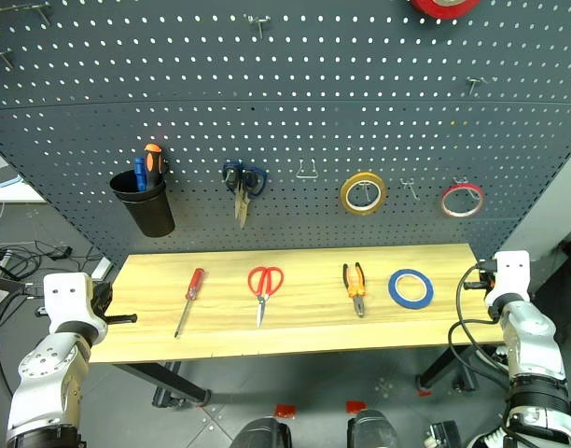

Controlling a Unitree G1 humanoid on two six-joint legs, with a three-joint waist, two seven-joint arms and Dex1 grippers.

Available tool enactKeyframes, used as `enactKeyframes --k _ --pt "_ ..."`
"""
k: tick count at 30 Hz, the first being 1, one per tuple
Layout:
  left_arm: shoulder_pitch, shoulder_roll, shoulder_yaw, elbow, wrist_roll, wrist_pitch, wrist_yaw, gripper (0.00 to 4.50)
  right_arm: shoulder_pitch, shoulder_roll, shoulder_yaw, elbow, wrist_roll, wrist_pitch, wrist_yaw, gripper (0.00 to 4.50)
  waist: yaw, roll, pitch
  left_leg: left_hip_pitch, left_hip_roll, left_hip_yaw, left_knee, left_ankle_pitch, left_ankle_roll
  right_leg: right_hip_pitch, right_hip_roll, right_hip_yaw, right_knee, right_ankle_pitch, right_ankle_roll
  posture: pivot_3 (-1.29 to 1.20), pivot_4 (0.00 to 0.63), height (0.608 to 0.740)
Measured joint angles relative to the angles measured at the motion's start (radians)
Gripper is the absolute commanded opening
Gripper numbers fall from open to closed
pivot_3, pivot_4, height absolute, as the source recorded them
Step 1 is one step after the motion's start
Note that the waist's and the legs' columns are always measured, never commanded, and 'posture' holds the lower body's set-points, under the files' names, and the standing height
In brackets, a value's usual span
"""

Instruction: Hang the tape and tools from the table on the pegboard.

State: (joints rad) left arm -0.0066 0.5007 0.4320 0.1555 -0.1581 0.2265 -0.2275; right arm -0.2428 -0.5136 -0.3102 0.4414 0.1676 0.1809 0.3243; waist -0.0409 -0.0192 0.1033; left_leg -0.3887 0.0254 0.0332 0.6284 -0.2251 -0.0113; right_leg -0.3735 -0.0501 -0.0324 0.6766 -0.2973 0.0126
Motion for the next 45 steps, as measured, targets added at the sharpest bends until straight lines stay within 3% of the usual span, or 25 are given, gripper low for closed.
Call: enactKeyframes --k 11,19,31,34,37,40,42,45 --pt "0.029 0.000 -0.003 -0.051 0.004 0.032 0.014 0.00 -0.002 0.001 0.018 0.000 0.000 -0.003 0.007 0.03 0.001 0.000 0.000 0.000 0.000 0.000 0.000 0.000 0.000 0.000 0.000 0.000 0.000 0.000 0.000 -0.06 0.063 0.740" --pt "0.024 0.005 -0.060 -0.212 -0.046 0.074 -0.089 0.00 -0.002 0.008 0.051 -0.016 0.002 0.004 0.051 0.03 0.007 0.000 0.000 0.000 0.000 0.000 0.000 0.000 0.000 0.000 0.000 0.000 0.000 0.000 0.000 -0.07 0.076 0.740" --pt "0.032 0.071 -0.160 -0.330 -0.068 0.094 -0.267 0.00 0.109 -0.004 0.185 -0.330 -0.010 0.074 0.176 0.03 0.006 0.000 0.002 0.000 0.001 0.001 0.000 0.000 0.000 0.000 0.001 0.001 0.000 -0.002 0.003 -0.09 0.100 0.740" --pt "0.002 0.112 -0.183 -0.330 -0.081 0.095 -0.339 0.00 0.121 -0.022 0.223 -0.404 -0.008 0.112 0.228 0.59 0.007 -0.003 0.008 0.001 0.001 0.000 0.000 0.000 0.000 0.000 0.001 0.000 0.000 -0.002 0.002 -0.10 0.127 0.740" --pt "-0.050 0.158 -0.229 -0.330 -0.087 0.094 -0.426 0.00 0.119 -0.041 0.276 -0.477 -0.010 0.154 0.272 1.52 0.007 -0.005 0.023 0.001 0.002 0.000 0.000 0.000 0.000 0.000 0.001 0.000 -0.001 -0.002 0.002 -0.12 0.154 0.740" --pt "-0.089 0.166 -0.271 -0.321 -0.102 0.098 -0.490 0.59 0.118 -0.059 0.315 -0.513 -0.025 0.204 0.288 2.52 0.008 -0.005 0.045 0.000 0.002 0.000 0.000 0.000 0.000 -0.001 0.001 0.000 -0.001 -0.001 0.000 -0.14 0.201 0.740" --pt "-0.109 0.166 -0.296 -0.306 -0.112 0.114 -0.524 1.23 0.111 -0.069 0.337 -0.531 -0.033 0.238 0.288 3.19 0.007 -0.006 0.064 -0.005 0.002 0.000 0.000 0.000 0.000 -0.006 0.001 0.000 -0.001 0.001 -0.004 -0.15 0.229 0.740" --pt "-0.127 0.167 -0.333 -0.292 -0.116 0.136 -0.563 2.10 0.102 -0.071 0.361 -0.544 -0.053 0.271 0.285 3.20 0.004 -0.008 0.087 -0.012 0.002 0.000 0.001 0.000 0.000 -0.013 0.001 0.000 0.000 0.001 -0.004 -0.17 0.261 0.740"
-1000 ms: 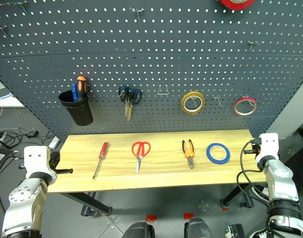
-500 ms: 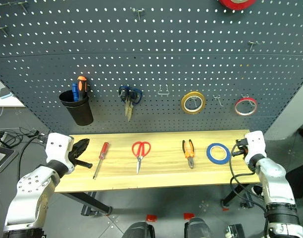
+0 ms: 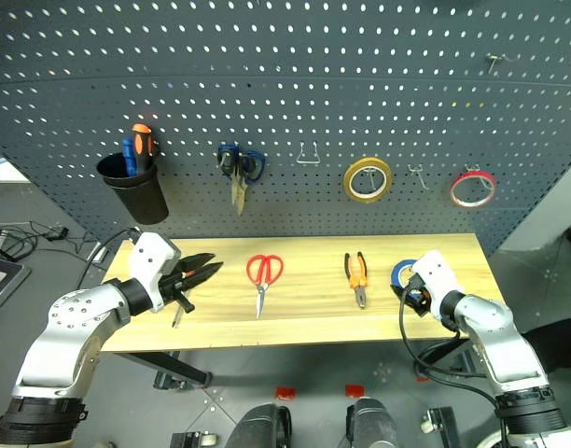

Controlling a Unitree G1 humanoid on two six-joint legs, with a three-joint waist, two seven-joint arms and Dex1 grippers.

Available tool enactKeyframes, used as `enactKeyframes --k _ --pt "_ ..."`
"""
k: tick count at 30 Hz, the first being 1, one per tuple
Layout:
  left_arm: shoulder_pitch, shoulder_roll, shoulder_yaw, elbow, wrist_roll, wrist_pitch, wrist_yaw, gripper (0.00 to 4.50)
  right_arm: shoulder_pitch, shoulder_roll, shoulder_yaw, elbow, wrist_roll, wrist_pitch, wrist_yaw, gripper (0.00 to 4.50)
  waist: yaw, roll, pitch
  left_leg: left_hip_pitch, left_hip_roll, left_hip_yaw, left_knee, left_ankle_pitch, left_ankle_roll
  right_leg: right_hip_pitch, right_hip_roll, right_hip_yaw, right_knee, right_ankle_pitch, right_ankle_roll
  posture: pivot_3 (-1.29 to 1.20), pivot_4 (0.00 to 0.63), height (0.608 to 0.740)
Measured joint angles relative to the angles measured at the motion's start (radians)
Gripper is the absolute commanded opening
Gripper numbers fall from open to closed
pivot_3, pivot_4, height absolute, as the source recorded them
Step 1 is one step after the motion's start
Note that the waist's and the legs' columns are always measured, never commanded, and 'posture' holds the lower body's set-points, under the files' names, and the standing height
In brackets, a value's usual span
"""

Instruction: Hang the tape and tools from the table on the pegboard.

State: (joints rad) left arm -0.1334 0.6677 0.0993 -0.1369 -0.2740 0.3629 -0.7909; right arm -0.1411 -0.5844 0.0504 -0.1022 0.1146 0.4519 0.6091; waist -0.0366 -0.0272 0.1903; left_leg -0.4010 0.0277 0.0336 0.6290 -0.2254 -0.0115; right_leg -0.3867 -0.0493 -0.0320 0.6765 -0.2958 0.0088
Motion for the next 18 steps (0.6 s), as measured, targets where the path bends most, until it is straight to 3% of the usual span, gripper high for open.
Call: enactKeyframes --k 4,8,18 --pt "-0.044 -0.005 -0.047 0.039 0.009 0.000 -0.027 3.39 -0.031 0.001 0.018 0.005 -0.017 0.033 0.000 4.42 -0.010 -0.002 0.039 -0.001 0.000 0.000 0.000 0.000 0.000 -0.001 0.000 0.000 0.001 0.000 0.000 -0.18 0.289 0.740" --pt "-0.136 -0.037 -0.105 0.108 0.038 -0.028 -0.031 4.49 -0.083 0.001 0.061 0.044 -0.048 0.067 -0.001 4.50 -0.018 -0.004 0.063 -0.002 0.000 -0.001 0.000 0.000 0.000 -0.002 0.000 -0.002 0.001 0.000 0.000 -0.19 0.295 0.740" --pt "-0.316 -0.134 -0.262 0.253 0.105 -0.134 -0.125 4.49 -0.280 0.035 0.151 0.339 -0.172 0.112 -0.049 4.50 -0.041 -0.006 0.084 -0.003 0.000 -0.001 0.001 0.000 -0.001 -0.003 -0.001 -0.003 0.001 0.000 0.001 -0.22 0.306 0.740"
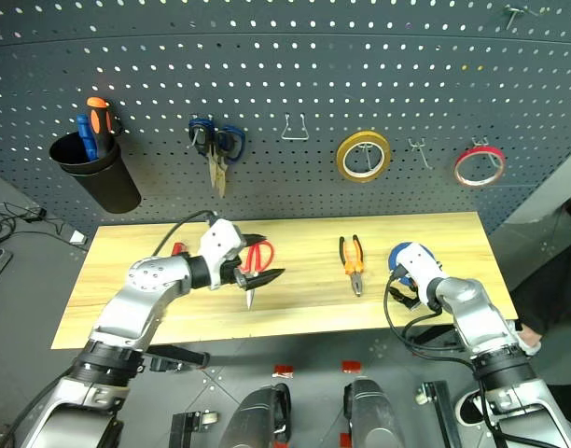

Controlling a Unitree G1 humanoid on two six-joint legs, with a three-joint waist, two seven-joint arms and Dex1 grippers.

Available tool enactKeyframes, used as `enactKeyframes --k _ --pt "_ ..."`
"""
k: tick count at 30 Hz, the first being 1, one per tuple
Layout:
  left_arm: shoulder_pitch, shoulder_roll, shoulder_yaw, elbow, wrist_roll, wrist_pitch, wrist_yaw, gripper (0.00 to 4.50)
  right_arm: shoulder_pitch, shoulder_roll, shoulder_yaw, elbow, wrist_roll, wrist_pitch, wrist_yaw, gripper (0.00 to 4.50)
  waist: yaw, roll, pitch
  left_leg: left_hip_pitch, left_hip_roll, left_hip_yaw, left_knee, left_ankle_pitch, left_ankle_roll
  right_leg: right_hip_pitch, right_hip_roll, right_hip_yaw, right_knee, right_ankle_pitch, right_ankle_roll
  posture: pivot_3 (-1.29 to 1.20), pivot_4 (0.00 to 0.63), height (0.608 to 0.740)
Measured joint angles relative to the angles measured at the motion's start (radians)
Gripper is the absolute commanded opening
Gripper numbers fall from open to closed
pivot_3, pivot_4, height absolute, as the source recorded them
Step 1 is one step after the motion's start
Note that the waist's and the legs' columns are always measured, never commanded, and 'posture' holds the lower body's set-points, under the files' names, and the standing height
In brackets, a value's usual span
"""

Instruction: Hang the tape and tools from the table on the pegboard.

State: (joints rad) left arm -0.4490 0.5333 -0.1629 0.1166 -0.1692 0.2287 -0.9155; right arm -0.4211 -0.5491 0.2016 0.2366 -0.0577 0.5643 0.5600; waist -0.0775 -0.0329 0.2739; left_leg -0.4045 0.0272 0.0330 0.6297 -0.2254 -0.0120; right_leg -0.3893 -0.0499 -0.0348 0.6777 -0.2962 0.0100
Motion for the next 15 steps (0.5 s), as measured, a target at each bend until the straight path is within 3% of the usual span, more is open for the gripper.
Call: enactKeyframes --k 15 --pt "-0.067 -0.071 -0.089 0.060 0.034 -0.038 -0.100 4.49 -0.293 0.048 0.119 0.542 -0.139 -0.285 0.088 4.50 -0.020 0.000 0.018 0.000 0.000 0.001 0.000 0.000 -0.001 0.000 0.000 0.000 0.000 0.000 0.000 -0.22 0.311 0.740"
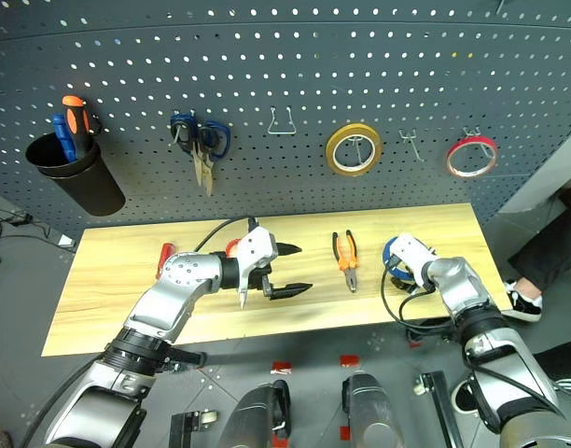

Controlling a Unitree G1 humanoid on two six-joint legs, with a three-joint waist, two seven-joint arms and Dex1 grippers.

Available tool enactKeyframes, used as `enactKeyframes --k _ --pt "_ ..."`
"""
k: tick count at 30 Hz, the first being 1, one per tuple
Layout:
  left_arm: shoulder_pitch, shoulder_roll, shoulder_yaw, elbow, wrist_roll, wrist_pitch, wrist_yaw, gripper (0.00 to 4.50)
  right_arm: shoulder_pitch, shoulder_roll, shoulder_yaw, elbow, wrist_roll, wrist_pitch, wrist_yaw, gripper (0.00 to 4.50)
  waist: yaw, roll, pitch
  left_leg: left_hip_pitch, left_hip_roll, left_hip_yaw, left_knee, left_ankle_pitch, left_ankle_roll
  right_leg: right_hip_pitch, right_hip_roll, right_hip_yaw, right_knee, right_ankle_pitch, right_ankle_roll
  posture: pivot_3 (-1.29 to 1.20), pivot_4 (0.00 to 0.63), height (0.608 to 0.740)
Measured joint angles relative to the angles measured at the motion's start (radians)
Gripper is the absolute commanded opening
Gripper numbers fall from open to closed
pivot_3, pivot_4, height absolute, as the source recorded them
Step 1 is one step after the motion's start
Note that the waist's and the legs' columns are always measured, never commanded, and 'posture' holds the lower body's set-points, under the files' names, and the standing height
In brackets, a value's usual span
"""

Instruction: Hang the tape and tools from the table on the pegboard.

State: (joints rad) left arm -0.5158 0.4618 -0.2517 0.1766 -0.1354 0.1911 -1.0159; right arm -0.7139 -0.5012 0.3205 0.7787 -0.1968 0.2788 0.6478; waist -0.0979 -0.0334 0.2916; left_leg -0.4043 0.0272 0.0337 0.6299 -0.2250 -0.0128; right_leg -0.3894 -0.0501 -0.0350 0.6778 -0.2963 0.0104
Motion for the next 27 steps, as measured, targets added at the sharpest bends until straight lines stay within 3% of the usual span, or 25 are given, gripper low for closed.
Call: enactKeyframes --k 1,3,7,12,13,22,27 --pt "-0.001 0.000 0.000 0.000 0.001 -0.002 -0.001 4.49 -0.019 0.000 0.012 0.025 -0.016 -0.018 0.012 4.50 0.000 0.000 0.000 0.000 0.000 0.000 0.000 0.000 0.000 0.000 0.000 0.000 0.000 0.000 0.000 -0.22 0.308 0.740" --pt "-0.004 -0.006 0.000 0.000 0.002 -0.003 -0.003 4.50 -0.052 0.003 0.027 0.075 -0.033 -0.035 0.045 3.91 0.000 0.000 0.000 0.000 0.000 0.000 0.000 0.000 -0.001 0.000 0.000 0.000 0.000 0.000 0.000 -0.21 0.306 0.740" --pt "-0.003 -0.010 0.000 0.000 0.001 -0.003 -0.004 4.50 -0.083 0.013 0.050 0.132 -0.061 -0.055 0.099 2.56 0.000 0.000 0.000 0.000 0.000 0.000 0.000 0.001 -0.001 0.001 -0.001 0.000 0.000 0.000 0.000 -0.21 0.302 0.740" --pt "-0.002 -0.031 0.002 -0.005 -0.006 -0.006 0.000 4.50 -0.050 0.011 0.054 0.108 -0.089 -0.097 0.062 0.82 0.001 0.000 0.000 0.001 0.000 0.000 0.002 0.001 -0.002 0.002 -0.001 -0.001 0.000 0.000 0.001 -0.22 0.297 0.740" --pt "-0.001 -0.036 0.003 -0.009 -0.007 -0.008 0.002 4.50 -0.029 0.006 0.051 0.071 -0.094 -0.099 0.048 0.67 0.001 0.000 0.000 0.001 0.000 0.000 0.002 0.001 -0.002 0.002 -0.002 -0.001 0.000 0.001 0.001 -0.22 0.297 0.740" --pt "0.028 -0.076 0.044 -0.068 -0.063 -0.024 0.007 4.50 0.358 -0.091 -0.148 -0.510 -0.071 0.080 -0.071 0.67 0.009 0.001 0.001 -0.005 0.000 0.002 0.004 0.001 -0.005 -0.001 -0.003 -0.002 0.000 -0.001 0.004 -0.26 0.291 0.740" --pt "0.017 -0.139 0.068 -0.127 -0.095 -0.006 0.079 4.50 0.541 0.000 -0.332 -0.977 -0.062 0.159 -0.246 0.67 -0.001 0.002 0.001 -0.004 0.001 0.001 0.004 0.001 -0.006 -0.001 -0.002 -0.002 0.001 -0.002 0.007 -0.28 0.295 0.740"
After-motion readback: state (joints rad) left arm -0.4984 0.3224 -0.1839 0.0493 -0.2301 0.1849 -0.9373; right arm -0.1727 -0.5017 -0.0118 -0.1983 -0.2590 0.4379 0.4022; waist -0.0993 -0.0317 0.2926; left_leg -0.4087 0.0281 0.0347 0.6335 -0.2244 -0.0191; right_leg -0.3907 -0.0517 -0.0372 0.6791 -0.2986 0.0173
